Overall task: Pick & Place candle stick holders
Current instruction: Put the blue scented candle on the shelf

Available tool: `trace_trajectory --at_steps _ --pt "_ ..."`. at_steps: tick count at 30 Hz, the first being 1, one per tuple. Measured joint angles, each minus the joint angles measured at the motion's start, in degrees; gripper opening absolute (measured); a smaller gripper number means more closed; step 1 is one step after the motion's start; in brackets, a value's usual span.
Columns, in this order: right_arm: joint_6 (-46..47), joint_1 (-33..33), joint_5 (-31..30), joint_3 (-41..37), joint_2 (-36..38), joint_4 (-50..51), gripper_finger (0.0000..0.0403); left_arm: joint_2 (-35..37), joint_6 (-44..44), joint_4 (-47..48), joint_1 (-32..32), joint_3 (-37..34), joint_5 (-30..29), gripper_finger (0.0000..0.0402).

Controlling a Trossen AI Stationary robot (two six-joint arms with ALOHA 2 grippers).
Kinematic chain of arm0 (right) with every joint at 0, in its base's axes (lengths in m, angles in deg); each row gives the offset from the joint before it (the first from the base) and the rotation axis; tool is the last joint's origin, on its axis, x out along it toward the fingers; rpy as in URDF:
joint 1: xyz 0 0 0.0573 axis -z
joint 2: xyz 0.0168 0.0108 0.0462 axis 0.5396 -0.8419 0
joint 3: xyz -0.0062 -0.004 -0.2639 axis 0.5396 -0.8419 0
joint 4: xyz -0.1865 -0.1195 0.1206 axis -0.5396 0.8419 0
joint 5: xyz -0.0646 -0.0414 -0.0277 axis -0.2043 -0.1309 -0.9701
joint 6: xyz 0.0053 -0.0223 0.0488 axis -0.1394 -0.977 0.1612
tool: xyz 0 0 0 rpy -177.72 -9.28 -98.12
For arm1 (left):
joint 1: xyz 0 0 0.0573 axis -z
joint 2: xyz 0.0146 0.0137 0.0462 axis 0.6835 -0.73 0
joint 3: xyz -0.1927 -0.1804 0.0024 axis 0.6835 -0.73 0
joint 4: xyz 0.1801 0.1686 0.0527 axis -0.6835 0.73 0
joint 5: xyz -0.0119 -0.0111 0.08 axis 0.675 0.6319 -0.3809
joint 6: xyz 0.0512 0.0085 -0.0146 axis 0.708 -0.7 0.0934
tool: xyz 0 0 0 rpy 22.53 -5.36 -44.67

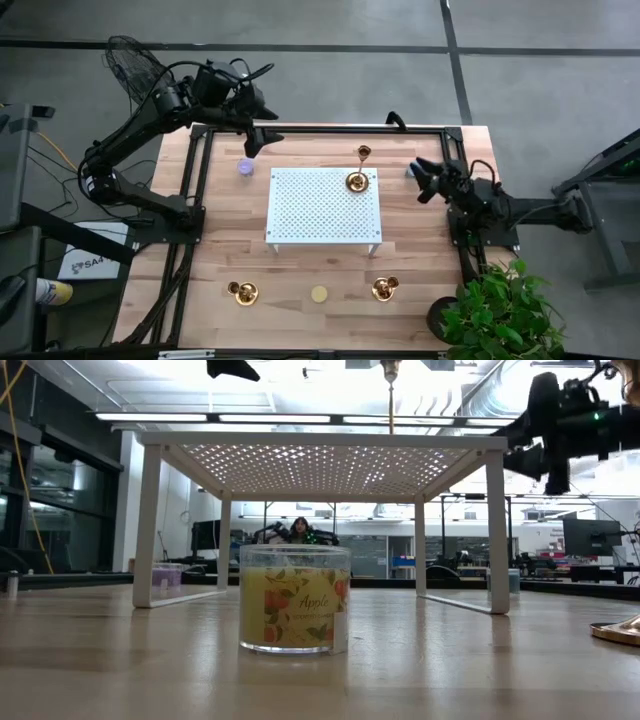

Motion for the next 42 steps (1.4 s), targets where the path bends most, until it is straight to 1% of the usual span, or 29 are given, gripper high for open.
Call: trace_trajectory --at_steps 3,5,8,10,13,16,18,21,24,26,29,31,35,42 --pt "-2.8 1.7 -0.5 5.3 -1.8 8.4 0.0198 0.2 -1.3 -2.2 0.0 -2.0 0.1 0.0314" --pt "-2.4 3.1 -1.9 10.1 -4.0 17.4 0.0198 0.7 -2.0 -3.5 0.0 -4.3 0.0 0.0314" --pt "4.6 5.6 -5.2 17.4 -8.8 31.3 0.0198 1.9 -2.3 -7.2 0.0 -7.8 0.1 0.0314" --pt "11.3 7.6 -5.2 22.2 -12.4 40.0 0.0198 2.5 -2.3 -9.2 0.0 -10.0 0.1 0.0314" --pt "17.2 11.1 -0.8 28.6 -18.0 52.8 0.0198 3.9 -2.4 -11.9 0.0 -12.5 0.5 0.0314" --pt "22.0 15.1 6.6 33.6 -24.3 63.7 0.0198 5.5 -2.5 -13.7 0.0 -14.2 1.2 0.0314" --pt "24.0 17.6 11.8 35.9 -28.0 68.1 0.0198 6.5 -2.0 -13.8 0.0 -15.0 1.0 0.0314" --pt "22.5 20.8 19.3 37.4 -33.2 70.6 0.0198 8.1 -1.1 -14.1 0.0 -15.8 -0.1 0.0314" --pt "15.4 22.5 23.7 37.5 -36.8 66.7 0.0197 9.7 -0.9 -14.2 0.0 -16.1 -0.6 0.0314" --pt "15.2 22.8 27.1 37.5 -38.7 64.2 0.0197 10.5 -0.9 -14.1 0.0 -16.4 -0.5 0.0314" --pt "18.1 23.3 31.6 37.5 -41.0 63.3 0.0197 11.8 -0.8 -14.0 0.0 -16.8 -0.5 0.0314" --pt "19.9 24.1 32.8 37.5 -42.7 63.9 0.0197 12.8 -0.8 -14.0 0.0 -17.4 -0.4 0.0314" --pt "19.8 26.0 34.0 37.5 -46.0 64.1 0.0196 14.3 -0.8 -14.0 0.0 -19.2 -0.4 0.0314" --pt "9.6 30.6 37.0 37.5 -51.1 64.0 0.0196 15.1 -0.8 -13.9 0.0 -20.8 -0.4 0.0314"
